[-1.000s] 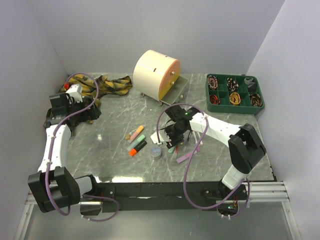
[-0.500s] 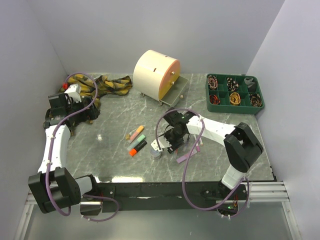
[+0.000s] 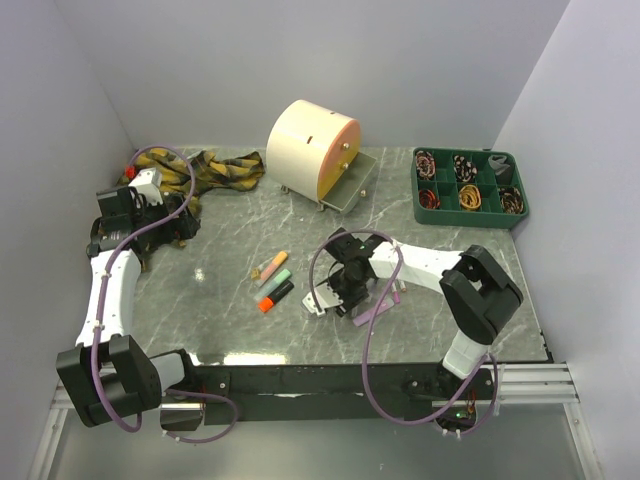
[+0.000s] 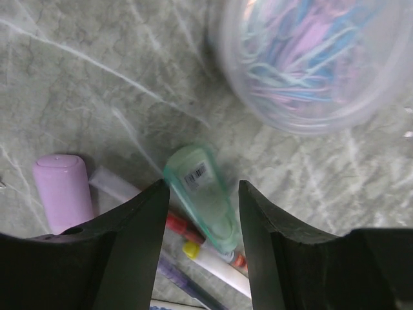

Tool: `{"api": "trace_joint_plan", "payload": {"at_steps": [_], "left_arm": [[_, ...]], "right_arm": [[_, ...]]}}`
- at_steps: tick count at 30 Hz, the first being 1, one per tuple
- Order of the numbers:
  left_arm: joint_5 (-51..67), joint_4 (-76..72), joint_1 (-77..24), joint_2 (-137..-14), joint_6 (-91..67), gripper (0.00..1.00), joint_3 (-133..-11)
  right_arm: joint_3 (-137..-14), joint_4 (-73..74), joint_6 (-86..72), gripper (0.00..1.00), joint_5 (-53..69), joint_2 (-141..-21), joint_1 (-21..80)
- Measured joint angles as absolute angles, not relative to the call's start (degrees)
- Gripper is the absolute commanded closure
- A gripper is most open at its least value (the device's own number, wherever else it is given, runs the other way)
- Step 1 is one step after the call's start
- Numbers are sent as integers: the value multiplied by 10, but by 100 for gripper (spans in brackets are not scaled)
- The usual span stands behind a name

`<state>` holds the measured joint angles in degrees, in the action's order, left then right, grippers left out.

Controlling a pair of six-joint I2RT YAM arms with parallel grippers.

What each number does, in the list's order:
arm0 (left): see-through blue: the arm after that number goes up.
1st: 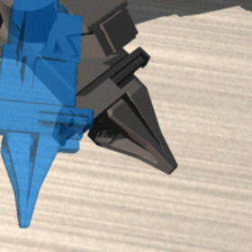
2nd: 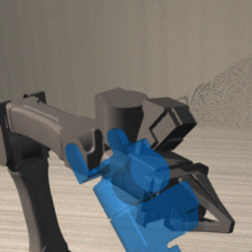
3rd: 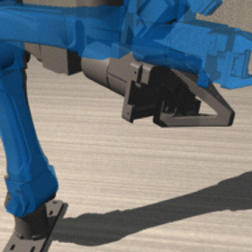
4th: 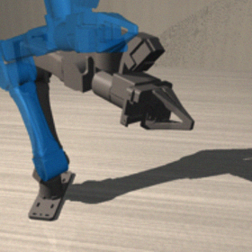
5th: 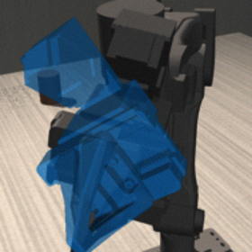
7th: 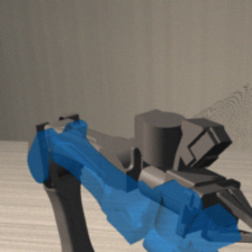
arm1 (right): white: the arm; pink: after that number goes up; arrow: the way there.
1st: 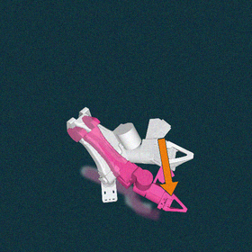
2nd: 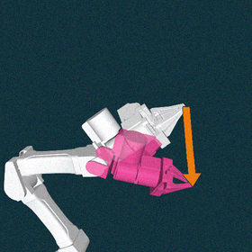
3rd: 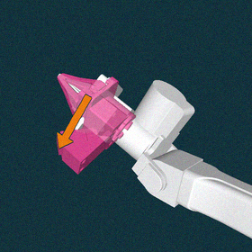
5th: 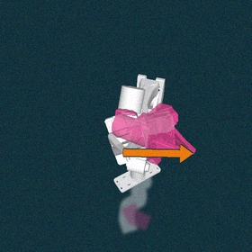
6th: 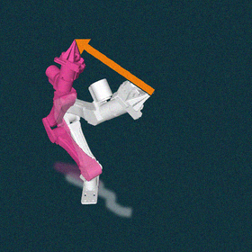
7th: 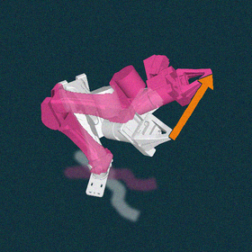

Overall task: Sort the stationery into containers
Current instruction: Pick up the stationery from the center of the board.

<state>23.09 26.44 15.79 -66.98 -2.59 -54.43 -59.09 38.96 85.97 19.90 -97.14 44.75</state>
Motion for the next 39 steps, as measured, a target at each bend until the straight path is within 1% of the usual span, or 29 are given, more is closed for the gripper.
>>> {"api": "trace_joint_plan", "payload": {"at_steps": [3,4,6,7,10,11,15,17,19,23,25,27,29,30,32,39], "left_arm": [[231,264,158,-670,-26,0,-544],[231,264,158,-670,-26,1,-544],[231,264,158,-670,-26,1,-544],[231,264,158,-670,-26,1,-544],[231,264,158,-670,-27,1,-544],[231,264,158,-670,-27,0,-544],[232,264,158,-671,-27,1,-544],[233,264,158,-675,-27,1,-544],[233,263,158,-683,-28,0,-544],[241,260,158,-700,-32,1,-545],[252,260,158,-706,-31,1,-547],[271,263,158,-715,-27,1,-553],[290,269,157,-730,-24,1,-561],[296,274,156,-738,-23,0,-564],[305,281,154,-749,-22,1,-564],[318,288,152,-759,-22,1,-566]], "right_arm": [[-581,385,860,49,195,-973,448],[-581,384,858,58,195,-973,448],[-581,382,854,67,195,-974,448],[-581,381,852,77,196,-974,448],[-584,376,844,88,198,-975,448],[-587,377,837,89,199,-975,448],[-615,383,822,88,206,-965,448],[-625,384,816,86,207,-963,448],[-627,386,809,85,206,-963,448],[-627,384,790,84,205,-972,448],[-629,383,776,79,204,-986,448],[-641,377,762,70,203,-996,448],[-648,366,751,66,203,-1004,448],[-648,361,747,63,203,-1007,448],[-648,358,743,61,201,-1014,448],[-649,352,732,61,195,-1034,448]]}}
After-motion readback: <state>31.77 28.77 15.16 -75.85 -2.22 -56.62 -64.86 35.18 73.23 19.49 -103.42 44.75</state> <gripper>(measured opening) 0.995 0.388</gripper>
